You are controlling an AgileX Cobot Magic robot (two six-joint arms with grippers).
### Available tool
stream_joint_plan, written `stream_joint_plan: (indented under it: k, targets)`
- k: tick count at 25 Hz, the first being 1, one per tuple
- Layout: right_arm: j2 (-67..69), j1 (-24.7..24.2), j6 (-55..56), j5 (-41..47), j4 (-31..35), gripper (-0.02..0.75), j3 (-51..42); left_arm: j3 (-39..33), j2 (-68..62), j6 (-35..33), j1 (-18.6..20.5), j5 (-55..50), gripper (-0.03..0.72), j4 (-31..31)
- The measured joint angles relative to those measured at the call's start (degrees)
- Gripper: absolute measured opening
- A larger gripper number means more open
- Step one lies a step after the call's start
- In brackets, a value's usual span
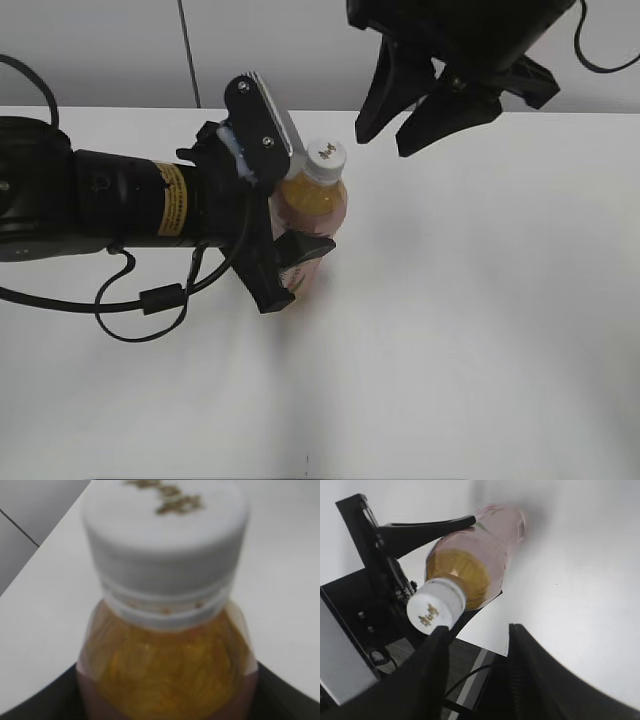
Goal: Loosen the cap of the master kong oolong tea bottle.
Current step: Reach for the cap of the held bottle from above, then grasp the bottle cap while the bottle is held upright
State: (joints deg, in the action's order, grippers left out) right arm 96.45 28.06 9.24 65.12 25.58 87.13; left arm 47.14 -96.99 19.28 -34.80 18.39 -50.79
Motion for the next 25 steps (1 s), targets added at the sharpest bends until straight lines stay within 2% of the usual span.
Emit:
stream_joint_plan:
  k: [7, 11, 18, 25]
  targets:
    - [2.0, 3.3, 1.0, 0.1, -0.6, 0.301, 2.0, 0.0, 0.0, 0.0, 0.0, 0.1, 0.448, -0.1]
    - [2.0, 3.6, 1.8, 0.2, -2.3, 0.305, 3.3, 0.0, 0.0, 0.0, 0.0, 0.1, 0.448, -0.1]
    - [3.3, 3.6, 3.8, 1.2, -3.0, 0.416, 3.5, 0.0, 0.0, 0.0, 0.0, 0.1, 0.448, -0.1]
    - [3.9, 5.3, 4.7, 0.8, -3.2, 0.439, 3.5, 0.0, 0.0, 0.0, 0.0, 0.1, 0.448, -0.1]
